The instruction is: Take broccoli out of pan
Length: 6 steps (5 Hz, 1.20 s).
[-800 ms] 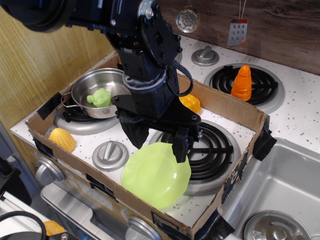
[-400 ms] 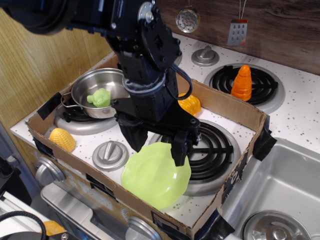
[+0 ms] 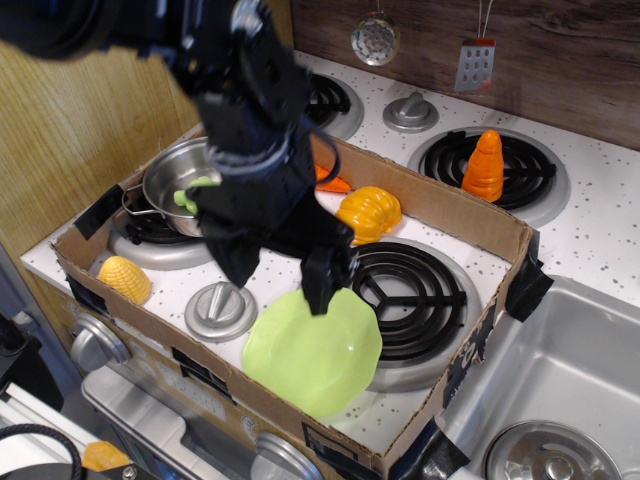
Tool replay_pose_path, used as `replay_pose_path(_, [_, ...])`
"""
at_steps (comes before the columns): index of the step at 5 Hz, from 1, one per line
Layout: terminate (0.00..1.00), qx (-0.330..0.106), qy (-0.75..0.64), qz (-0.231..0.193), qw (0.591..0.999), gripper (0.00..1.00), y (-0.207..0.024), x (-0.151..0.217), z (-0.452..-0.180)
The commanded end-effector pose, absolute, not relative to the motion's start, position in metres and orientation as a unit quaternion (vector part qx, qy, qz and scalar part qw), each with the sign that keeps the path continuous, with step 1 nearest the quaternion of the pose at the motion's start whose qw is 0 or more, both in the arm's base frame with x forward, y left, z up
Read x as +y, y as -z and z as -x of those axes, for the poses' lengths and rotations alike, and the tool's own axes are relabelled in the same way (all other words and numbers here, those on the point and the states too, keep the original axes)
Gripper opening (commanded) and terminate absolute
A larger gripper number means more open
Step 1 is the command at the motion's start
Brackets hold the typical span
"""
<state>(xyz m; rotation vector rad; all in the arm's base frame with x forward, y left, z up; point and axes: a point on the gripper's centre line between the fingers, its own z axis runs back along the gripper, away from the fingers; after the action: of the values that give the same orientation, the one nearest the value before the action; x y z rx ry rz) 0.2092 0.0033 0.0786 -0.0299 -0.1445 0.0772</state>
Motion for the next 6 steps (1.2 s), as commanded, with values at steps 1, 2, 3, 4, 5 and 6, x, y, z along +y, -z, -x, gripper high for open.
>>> replay_pose_path(1, [0.0, -0.087, -0.04, -0.035, 0.995, 1.0, -0.113, 0.047, -0.25])
replay_pose_path(2, [0.0, -0.075, -0.046, -0.052, 0.995, 1.0, -0.125, 0.069, -0.263])
replay_pose_path(3, [0.0, -0.072, -0.044, -0.068, 0.994, 1.0, -0.126, 0.087, -0.271])
replay_pose_path(4, [0.0, -0.068, -0.024, -0.063, 0.995, 1.0, -0.118, 0.109, -0.276])
replay_pose_path(5, [0.0, -0.066, -0.014, -0.064, 0.996, 1.0, -0.101, 0.125, -0.281])
replay_pose_path(6, [0.0, -0.071, -0.003, -0.072, 0.995, 1.0, -0.091, 0.139, -0.284])
